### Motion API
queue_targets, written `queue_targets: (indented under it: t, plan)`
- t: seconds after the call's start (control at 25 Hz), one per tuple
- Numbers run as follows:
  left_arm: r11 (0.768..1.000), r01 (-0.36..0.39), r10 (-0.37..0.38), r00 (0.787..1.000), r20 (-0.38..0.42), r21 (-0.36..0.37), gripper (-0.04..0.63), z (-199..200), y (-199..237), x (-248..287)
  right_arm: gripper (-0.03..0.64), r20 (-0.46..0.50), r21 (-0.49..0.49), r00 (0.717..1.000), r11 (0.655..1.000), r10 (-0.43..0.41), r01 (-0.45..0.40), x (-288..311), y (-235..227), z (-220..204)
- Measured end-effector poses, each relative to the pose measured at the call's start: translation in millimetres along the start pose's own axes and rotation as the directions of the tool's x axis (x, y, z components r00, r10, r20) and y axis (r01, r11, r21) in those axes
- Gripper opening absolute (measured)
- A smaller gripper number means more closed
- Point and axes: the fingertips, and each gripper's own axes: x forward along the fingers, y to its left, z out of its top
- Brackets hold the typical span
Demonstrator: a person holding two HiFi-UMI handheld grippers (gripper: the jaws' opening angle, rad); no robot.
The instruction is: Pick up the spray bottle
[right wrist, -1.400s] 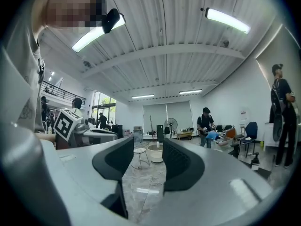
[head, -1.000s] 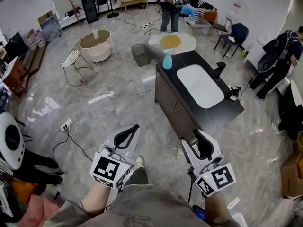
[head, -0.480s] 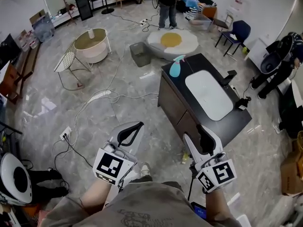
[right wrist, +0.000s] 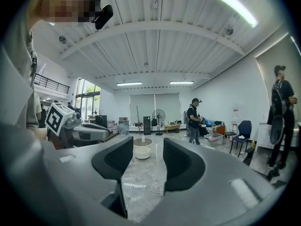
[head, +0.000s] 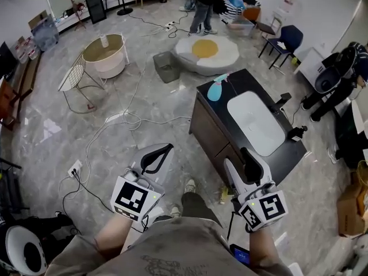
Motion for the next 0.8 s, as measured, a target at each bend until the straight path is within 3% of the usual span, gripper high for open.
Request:
queue_targets:
  t: [0.4, 0.8]
  plan:
    - [1.0, -0.001, 0.001, 1.0, 0.001, -0.014, 0.0, -15.9, 46.8, 58.3, 0.23, -0.036, 0.009, 0.999, 1.0, -0.017, 0.017, 68.6, -46.6, -23.2]
    - [0.999, 0.013, -0.015, 0.998, -0.059, -0.031, 0.0, -23.6, 104.4, 163.4, 0.23, -0.113, 0.042, 0.993, 0.999, -0.018, 0.023, 160.2, -123.4, -40.0]
